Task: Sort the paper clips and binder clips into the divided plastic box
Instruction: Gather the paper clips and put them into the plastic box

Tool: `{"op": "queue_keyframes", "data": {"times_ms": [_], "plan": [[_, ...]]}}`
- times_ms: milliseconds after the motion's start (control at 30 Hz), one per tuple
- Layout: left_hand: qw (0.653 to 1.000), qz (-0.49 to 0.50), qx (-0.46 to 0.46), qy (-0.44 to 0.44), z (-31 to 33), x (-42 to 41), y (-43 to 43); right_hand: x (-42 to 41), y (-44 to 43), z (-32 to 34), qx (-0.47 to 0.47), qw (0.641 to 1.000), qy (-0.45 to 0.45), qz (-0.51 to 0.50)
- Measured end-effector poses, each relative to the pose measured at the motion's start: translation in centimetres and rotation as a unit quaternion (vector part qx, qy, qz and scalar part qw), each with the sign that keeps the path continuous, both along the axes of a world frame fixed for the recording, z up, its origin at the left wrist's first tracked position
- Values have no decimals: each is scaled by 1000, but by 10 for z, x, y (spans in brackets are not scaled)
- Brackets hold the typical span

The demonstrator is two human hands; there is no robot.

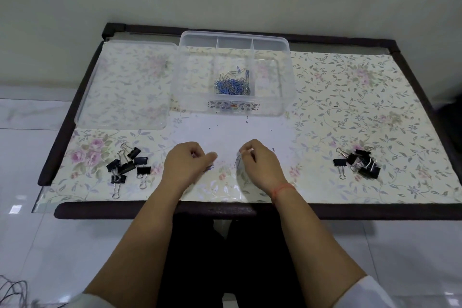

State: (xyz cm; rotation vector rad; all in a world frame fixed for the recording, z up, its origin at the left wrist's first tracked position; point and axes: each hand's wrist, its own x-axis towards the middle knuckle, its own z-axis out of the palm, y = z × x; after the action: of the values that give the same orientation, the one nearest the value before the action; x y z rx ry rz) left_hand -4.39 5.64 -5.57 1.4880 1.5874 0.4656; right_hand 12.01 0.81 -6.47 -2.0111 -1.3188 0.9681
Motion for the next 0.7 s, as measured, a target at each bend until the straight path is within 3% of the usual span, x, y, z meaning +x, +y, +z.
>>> {"op": "queue_keyframes", "data": {"times_ms": [167,500,533,600,700], "plan": [[988,-63,28,138,-5,-2,1,-2,0,-4,-36,980,-160,111],[983,-109,-12,147,-11,2,1,-4,3,-6,-88,971,-198,101],[988,-102,-16,115,-10,3,0,-5,2,-6,-79,979,-164,87],[997,-57,-47,13,-5,5,-2,-4,3,-2,-50,998,-16,18],[969,18,-165,-182,0,2,2,1,4,9,-26,967,231,-103]]}}
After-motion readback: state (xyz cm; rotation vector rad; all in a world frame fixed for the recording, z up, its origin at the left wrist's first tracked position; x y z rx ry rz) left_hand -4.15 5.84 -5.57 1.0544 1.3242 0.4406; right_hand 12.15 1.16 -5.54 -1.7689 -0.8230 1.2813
